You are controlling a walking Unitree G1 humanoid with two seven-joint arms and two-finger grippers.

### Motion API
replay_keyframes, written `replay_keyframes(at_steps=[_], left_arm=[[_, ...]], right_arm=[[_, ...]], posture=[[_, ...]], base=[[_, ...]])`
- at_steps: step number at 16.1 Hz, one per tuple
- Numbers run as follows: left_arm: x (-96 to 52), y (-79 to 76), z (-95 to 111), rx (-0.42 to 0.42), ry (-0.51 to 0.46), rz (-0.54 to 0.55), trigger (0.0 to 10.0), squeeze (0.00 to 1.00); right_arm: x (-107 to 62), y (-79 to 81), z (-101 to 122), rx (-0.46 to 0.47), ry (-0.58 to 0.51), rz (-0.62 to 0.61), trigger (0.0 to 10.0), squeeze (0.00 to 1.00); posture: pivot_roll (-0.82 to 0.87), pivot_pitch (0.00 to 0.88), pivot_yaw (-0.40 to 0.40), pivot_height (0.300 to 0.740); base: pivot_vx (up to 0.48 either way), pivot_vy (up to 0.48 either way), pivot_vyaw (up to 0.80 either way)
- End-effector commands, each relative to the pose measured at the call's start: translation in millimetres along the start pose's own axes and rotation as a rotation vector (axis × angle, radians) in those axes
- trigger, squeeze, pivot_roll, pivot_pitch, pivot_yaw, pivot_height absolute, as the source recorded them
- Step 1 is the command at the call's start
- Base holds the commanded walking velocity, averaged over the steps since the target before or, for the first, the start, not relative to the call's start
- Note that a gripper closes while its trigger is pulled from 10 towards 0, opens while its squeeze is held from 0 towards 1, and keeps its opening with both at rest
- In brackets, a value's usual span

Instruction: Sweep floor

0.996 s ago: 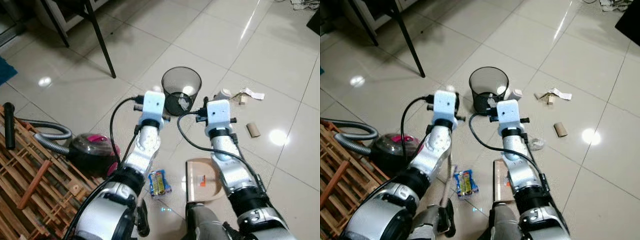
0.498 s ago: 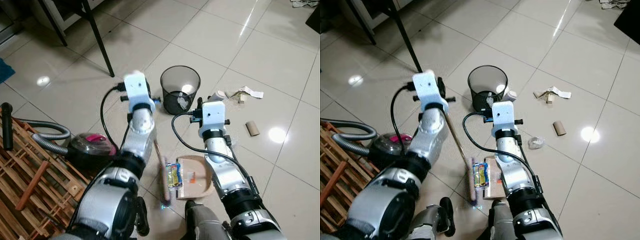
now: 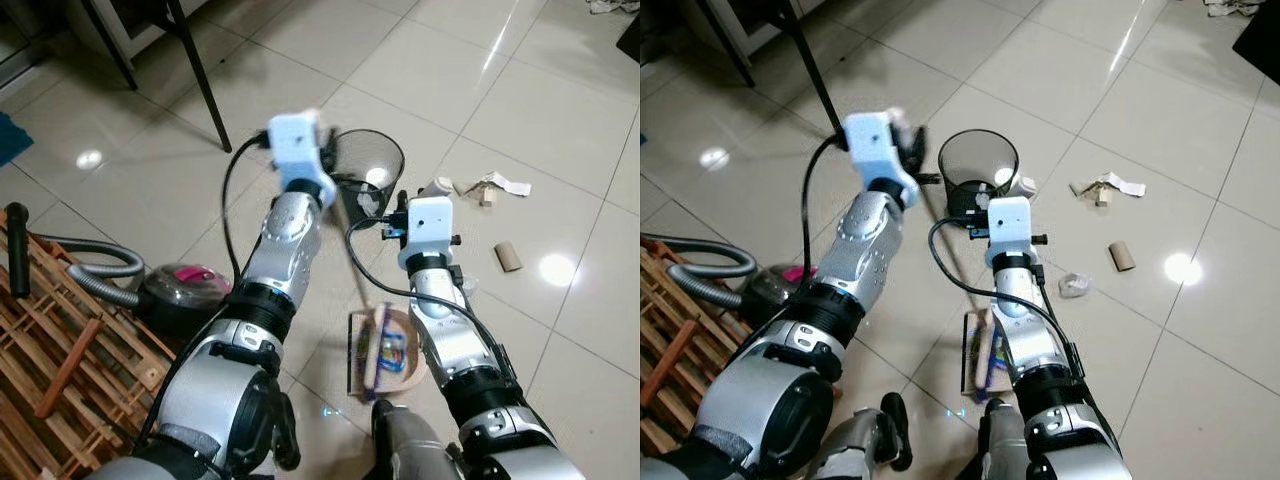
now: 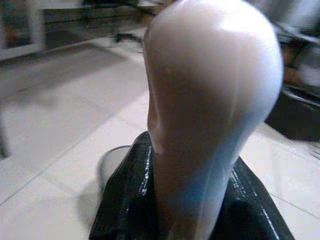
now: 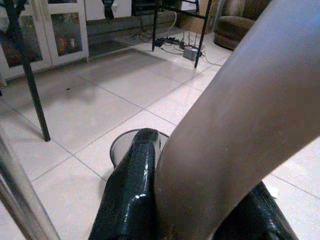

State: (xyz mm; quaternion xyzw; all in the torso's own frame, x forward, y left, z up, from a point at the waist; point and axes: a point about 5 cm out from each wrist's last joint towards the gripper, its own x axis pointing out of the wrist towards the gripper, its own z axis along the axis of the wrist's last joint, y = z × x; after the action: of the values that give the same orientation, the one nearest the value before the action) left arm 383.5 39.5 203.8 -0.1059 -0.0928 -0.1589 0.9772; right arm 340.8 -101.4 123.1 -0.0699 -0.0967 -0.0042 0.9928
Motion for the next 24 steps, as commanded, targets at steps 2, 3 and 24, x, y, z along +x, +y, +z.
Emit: replay_keyframes(at_steps=[2,3,24], left_arm=[[0.3,-6.5,10,-0.006,-0.03,-0.119,10.0,0.0],[1.3,-2.6,16,-0.006,-0.042,-0.146,10.0,0.0],[-90.8,67.8,-3,0.266,0.084,-0.024,10.0,0.0]], right_arm=[[-9.1,6.2,-15,0.062,0.076,0.009,10.0,0.0],[-10.2,4.9,-17,0.063,0.079,0.006,10.0,0.0],[-20.7,-91.0,43,0.2,-0.117,-0.291,10.0,0.0]], posture=[[-0.07,0.238,0.078,0.74],[-0.07,0.219,0.078,0.74],[-0.09,0.0,0.086,0.74]], base=[[0.0,0.0,0.0],[0.0,0.0,0.0],[0.0,-0.046,0.0]])
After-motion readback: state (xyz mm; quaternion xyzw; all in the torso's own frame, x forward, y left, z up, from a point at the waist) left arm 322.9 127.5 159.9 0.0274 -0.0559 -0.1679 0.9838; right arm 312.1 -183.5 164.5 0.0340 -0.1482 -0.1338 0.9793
